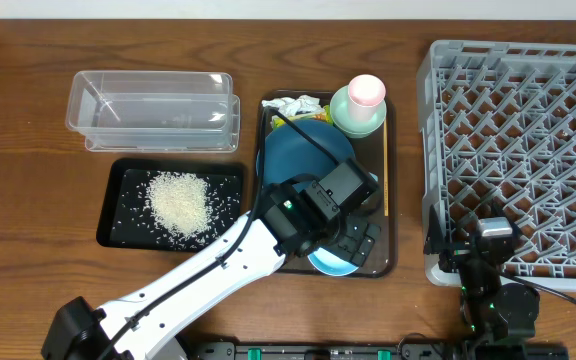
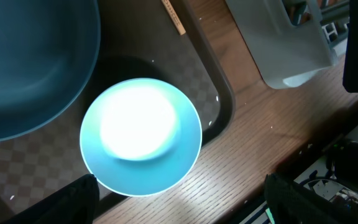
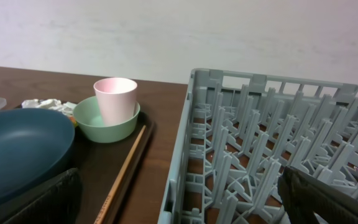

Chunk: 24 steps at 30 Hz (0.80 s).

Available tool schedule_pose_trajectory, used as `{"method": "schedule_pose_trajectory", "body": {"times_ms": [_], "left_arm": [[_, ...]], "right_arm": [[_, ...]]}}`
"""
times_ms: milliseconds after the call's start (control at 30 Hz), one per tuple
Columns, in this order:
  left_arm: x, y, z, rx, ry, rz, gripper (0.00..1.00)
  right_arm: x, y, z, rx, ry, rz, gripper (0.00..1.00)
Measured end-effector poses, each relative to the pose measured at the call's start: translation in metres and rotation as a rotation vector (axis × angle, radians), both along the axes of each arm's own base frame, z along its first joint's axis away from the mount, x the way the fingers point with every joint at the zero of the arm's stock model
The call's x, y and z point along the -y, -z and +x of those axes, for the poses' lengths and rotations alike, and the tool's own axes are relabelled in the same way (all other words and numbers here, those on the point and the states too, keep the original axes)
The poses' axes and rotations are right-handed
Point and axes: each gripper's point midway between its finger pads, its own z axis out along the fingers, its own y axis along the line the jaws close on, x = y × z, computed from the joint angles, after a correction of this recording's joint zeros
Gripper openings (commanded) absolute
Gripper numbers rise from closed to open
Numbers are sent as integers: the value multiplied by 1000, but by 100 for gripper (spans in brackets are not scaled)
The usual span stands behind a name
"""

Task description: Sort waste into correct bins and load items into the dishwasher rack

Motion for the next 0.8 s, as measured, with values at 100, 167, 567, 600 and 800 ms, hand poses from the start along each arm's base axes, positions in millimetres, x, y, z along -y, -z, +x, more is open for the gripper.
{"method": "schedule_pose_trajectory", "body": {"times_ms": [100, 167, 567, 600, 800], "left_arm": [[0, 0, 0, 0, 0, 0, 87], [0, 0, 0, 0, 0, 0, 87], [1, 0, 1, 4, 3, -2, 87], [1, -1, 1, 6, 3, -5, 87], [5, -3, 4, 19, 3, -22, 87]], "right_arm": [[0, 0, 0, 0, 0, 0, 99], [0, 0, 0, 0, 0, 0, 99], [0, 0, 0, 0, 0, 0, 99], [0, 0, 0, 0, 0, 0, 99], [0, 0, 0, 0, 0, 0, 99]]}}
